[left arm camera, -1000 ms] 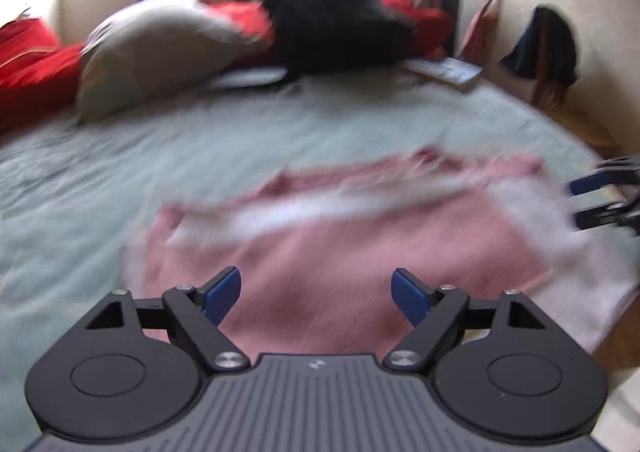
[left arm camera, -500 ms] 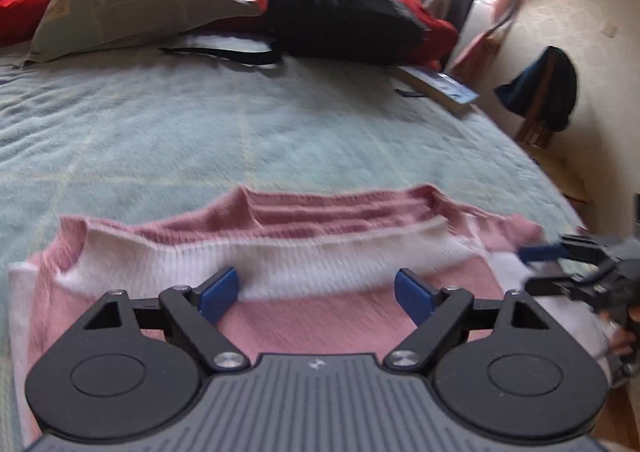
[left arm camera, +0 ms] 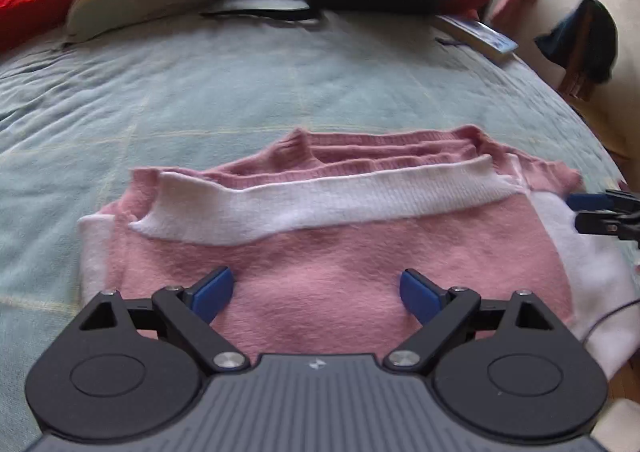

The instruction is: Fold clothes

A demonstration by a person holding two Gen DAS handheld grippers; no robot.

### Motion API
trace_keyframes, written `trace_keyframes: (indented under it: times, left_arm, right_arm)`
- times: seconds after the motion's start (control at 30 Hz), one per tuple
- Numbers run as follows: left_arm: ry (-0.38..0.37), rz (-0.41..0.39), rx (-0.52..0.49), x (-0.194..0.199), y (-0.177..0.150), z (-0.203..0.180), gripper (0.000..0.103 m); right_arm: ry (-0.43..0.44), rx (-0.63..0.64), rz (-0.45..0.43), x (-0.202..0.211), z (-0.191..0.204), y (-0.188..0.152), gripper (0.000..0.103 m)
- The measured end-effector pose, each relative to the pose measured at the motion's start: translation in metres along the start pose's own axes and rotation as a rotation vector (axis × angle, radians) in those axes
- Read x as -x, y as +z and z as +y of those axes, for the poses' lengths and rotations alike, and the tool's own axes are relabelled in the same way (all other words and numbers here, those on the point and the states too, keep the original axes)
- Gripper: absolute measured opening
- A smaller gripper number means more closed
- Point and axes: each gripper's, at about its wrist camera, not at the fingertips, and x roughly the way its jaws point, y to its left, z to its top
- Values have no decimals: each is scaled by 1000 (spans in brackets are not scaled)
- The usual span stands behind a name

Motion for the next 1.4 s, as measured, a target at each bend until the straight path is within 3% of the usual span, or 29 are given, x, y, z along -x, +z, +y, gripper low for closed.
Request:
trace_keyframes:
  times: [0.27, 0.33, 0.47, 0.57, 0.77, 0.87, 1.03, 1.2, 1.33, 1.4]
  left_arm:
    - [-109, -96, 17, 5, 35, -8, 92]
    - [-139, -87, 34, -9, 44, -9, 93]
    - [-33, -52, 12, -50, 50, -4, 92]
    - [-36, -42, 35, -52, 51, 2, 93]
    - [1, -84, -34, -1, 49, 0, 93]
    - [5, -77, -63, 26, 39, 0, 94]
    - [-33, 1, -118, 50, -2, 0, 94]
    - [-15, 70, -43, 51, -49, 25, 94]
    - [-45, 13, -20, 80, -67, 26, 94]
    - [-95, -13, -46, 96, -71, 14, 95]
  right_arm:
    - [-10, 37, -45, 10, 18, 15, 98]
    - [-28, 35, -32, 7, 18, 12, 98]
    - [-64, 11, -10, 4, 6, 0, 98]
    - [-44, -31, -23, 9, -4, -4, 98]
    - [-42, -12, -66, 15, 5, 10, 101]
    - [-93, -17, -27, 1, 1, 6, 101]
    - [-108, 9, -33, 7, 10, 2, 102]
    - [-117, 37, -44, 13, 20, -2, 102]
    - [-124, 59, -52, 18, 28, -5, 102]
    - [-110, 68, -64, 24, 34, -5, 102]
